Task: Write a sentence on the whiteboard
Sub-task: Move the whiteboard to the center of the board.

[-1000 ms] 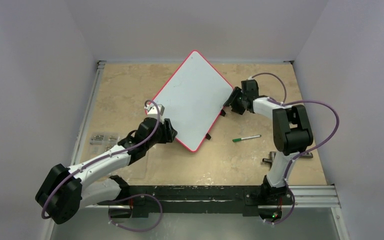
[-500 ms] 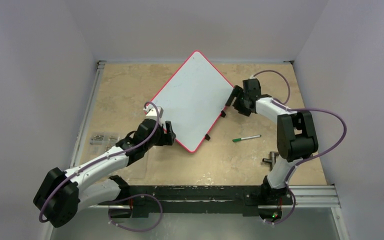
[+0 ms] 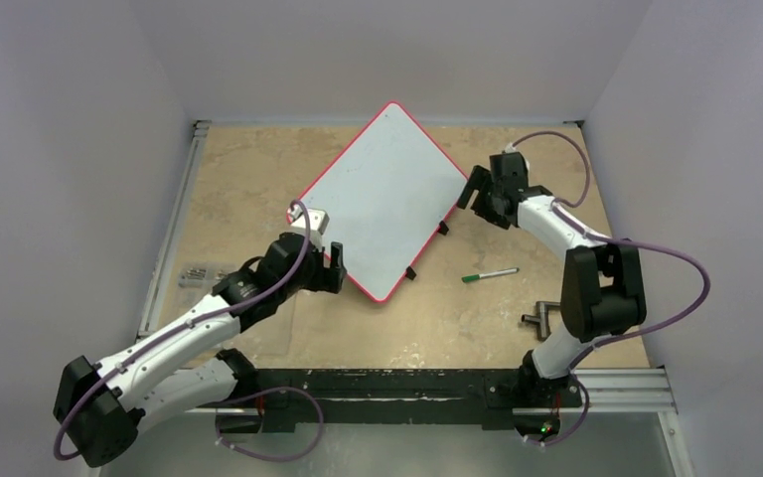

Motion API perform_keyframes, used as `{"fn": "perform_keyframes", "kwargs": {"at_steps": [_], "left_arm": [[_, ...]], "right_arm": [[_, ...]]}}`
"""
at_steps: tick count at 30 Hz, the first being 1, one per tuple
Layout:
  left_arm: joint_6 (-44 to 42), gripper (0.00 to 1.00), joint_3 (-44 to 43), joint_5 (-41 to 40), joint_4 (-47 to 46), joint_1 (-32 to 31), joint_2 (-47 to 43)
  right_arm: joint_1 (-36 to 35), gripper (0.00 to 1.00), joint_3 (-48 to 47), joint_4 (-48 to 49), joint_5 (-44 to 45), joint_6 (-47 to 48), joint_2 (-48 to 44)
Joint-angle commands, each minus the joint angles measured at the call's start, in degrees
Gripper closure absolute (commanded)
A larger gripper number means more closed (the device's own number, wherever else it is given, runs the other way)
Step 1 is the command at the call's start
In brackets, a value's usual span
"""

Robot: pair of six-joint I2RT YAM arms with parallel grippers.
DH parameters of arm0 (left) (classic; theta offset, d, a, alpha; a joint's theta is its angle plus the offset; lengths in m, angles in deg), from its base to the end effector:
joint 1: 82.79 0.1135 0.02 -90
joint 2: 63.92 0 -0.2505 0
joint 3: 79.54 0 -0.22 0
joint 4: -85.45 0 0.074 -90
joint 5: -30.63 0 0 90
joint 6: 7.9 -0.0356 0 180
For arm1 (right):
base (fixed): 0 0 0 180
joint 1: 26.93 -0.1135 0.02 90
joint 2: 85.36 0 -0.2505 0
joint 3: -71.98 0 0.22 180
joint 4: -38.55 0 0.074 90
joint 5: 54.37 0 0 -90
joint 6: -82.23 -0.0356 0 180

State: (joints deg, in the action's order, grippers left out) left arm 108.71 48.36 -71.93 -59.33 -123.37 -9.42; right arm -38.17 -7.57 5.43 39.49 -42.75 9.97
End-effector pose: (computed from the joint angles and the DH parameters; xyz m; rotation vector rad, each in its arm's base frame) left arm 0.1421 -0.1115 0.2418 0.1518 2.2341 -0.4035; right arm 0.3212 0.0614 0.2206 0.5324 2.3831 0.2836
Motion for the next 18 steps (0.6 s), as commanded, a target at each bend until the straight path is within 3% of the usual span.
{"fn": "perform_keyframes", "kwargs": {"at_steps": [1,7,11,13,18], "left_arm": [[-4.3,0.22,-5.2,-1.9,5.3,-3.5,-2.9],[-9.3,0.24,-11.2,1.2,4.9,-8.9,0.6],[-15.2,0.28,-15.9,4.7,1.3,-13.5,8.6],[-19.2,0.28,-17.5,6.9,-1.8,-15.2,12.0],[-22.7,0.28,-23.5,14.4,-8.7,-16.6,23.6]], "right_arm": [[-0.3,0.18,-1.1,-2.5,3.6,2.0,-5.6],[-0.3,0.18,-1.3,-4.3,4.8,2.2,-10.0],[-0.3,0.12,-1.4,-6.2,9.3,0.8,-13.6],[-0.3,0.04,-1.0,-5.8,9.6,2.3,-15.3],[-0.3,0.01,-2.1,-9.2,9.1,3.8,-18.6]]}}
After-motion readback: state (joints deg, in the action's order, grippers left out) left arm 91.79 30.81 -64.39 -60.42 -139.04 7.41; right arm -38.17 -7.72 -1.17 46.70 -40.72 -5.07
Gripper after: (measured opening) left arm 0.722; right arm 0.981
